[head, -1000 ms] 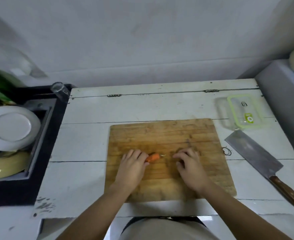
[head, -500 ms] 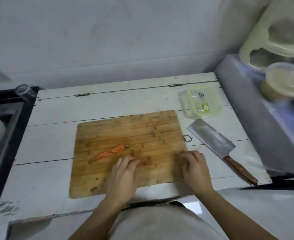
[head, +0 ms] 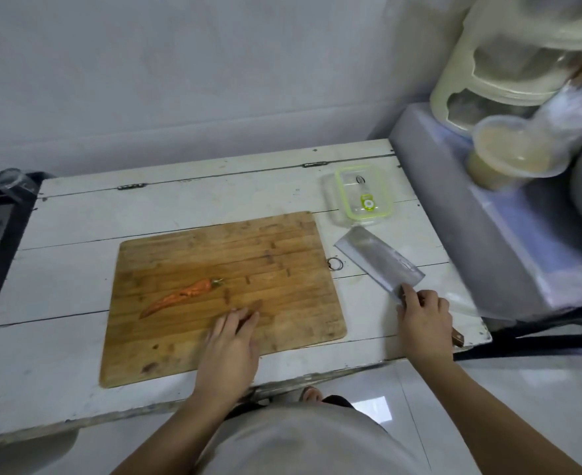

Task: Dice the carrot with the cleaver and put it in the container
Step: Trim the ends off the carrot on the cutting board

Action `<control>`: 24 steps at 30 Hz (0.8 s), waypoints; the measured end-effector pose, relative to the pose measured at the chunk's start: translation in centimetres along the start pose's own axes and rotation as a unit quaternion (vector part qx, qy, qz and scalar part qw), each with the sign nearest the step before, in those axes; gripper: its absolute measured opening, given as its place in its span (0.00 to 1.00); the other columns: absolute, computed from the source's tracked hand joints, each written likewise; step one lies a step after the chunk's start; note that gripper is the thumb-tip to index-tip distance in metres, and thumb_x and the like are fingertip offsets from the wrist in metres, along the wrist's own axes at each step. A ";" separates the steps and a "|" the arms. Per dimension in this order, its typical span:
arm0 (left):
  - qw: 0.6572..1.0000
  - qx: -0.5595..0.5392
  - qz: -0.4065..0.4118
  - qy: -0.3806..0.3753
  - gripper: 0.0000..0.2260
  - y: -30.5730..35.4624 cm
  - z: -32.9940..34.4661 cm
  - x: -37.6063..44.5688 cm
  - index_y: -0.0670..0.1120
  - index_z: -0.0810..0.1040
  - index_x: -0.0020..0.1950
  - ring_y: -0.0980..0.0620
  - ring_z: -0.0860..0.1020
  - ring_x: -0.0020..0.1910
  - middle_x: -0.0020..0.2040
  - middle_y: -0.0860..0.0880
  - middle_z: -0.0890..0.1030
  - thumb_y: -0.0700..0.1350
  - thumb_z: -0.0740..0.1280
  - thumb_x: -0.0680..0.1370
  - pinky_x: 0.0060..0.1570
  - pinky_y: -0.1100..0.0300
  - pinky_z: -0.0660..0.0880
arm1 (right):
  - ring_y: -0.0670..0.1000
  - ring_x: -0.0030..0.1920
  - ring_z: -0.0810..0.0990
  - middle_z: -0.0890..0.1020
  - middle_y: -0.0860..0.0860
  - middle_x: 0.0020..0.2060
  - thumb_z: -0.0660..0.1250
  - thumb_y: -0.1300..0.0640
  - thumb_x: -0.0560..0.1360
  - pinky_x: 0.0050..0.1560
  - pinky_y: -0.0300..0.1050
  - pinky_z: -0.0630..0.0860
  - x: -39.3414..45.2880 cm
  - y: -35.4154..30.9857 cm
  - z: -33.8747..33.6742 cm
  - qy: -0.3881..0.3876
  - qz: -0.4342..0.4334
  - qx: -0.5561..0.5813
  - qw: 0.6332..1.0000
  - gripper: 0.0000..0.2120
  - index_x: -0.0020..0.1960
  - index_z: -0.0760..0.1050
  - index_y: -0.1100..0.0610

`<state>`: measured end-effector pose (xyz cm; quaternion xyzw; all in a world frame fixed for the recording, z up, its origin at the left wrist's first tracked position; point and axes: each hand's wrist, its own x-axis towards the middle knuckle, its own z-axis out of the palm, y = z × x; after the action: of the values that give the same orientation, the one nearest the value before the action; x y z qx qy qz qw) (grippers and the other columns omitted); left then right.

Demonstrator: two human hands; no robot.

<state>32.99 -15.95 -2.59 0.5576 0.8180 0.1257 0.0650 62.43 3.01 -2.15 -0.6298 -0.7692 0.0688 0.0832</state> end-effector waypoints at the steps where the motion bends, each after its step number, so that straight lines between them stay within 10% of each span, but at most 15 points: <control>1: 1.000 -0.002 -0.004 0.001 0.23 0.0 0.0 0.0 0.46 0.82 0.67 0.46 0.75 0.65 0.65 0.48 0.79 0.38 0.74 0.72 0.58 0.45 0.79 | 0.63 0.46 0.72 0.76 0.63 0.48 0.69 0.68 0.73 0.42 0.57 0.72 0.1 0.0 0.0 0.001 -0.004 -0.003 1.000 0.21 0.65 0.75 0.61; 7: 1.000 -0.007 0.002 0.002 0.23 0.2 0.0 -0.1 0.46 0.81 0.68 0.45 0.75 0.67 0.65 0.47 0.80 0.38 0.73 0.72 0.58 0.44 0.79 | 0.59 0.45 0.69 0.74 0.59 0.44 0.64 0.78 0.65 0.40 0.51 0.71 -1.8 -0.4 -1.8 0.008 -0.025 -0.002 1.000 0.31 0.65 0.75 0.60; 14: 0.998 -0.053 0.003 -0.021 0.24 0.2 -0.1 -0.3 0.46 0.76 0.74 0.46 0.70 0.75 0.73 0.48 0.75 0.40 0.69 0.76 0.72 0.50 0.71 | 0.47 0.57 0.71 0.72 0.48 0.54 0.59 0.61 0.83 0.58 0.39 0.68 -3.9 -8.8 -6.0 -0.111 -0.077 0.301 0.944 0.23 0.76 0.66 0.47; 18: 0.989 -0.140 0.007 -0.048 0.21 -0.9 -1.3 -0.8 0.49 0.76 0.74 0.55 0.62 0.79 0.77 0.55 0.69 0.41 0.64 0.81 0.75 0.63 0.60 | 0.46 0.47 0.76 0.76 0.46 0.45 0.60 0.51 0.81 0.47 0.41 0.71 -1.5 -16.5 -6.7 -0.193 -0.046 0.374 0.906 0.09 0.59 0.75 0.43; 24: 0.977 -0.190 -0.077 0.051 0.15 -7.5 -5.5 -2.7 0.47 0.84 0.60 0.55 0.78 0.55 0.56 0.55 0.81 0.34 0.69 0.77 0.54 0.56 0.79 | 0.51 0.36 0.75 0.76 0.48 0.34 0.59 0.51 0.83 0.34 0.47 0.65 -0.2 -21.3 -5.0 -0.141 0.002 0.272 0.952 0.10 0.46 0.75 0.53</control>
<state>25.94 -21.78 0.57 0.4632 0.8220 0.3014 0.1373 43.17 -1.39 7.22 -0.5685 -0.7243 0.3634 0.1420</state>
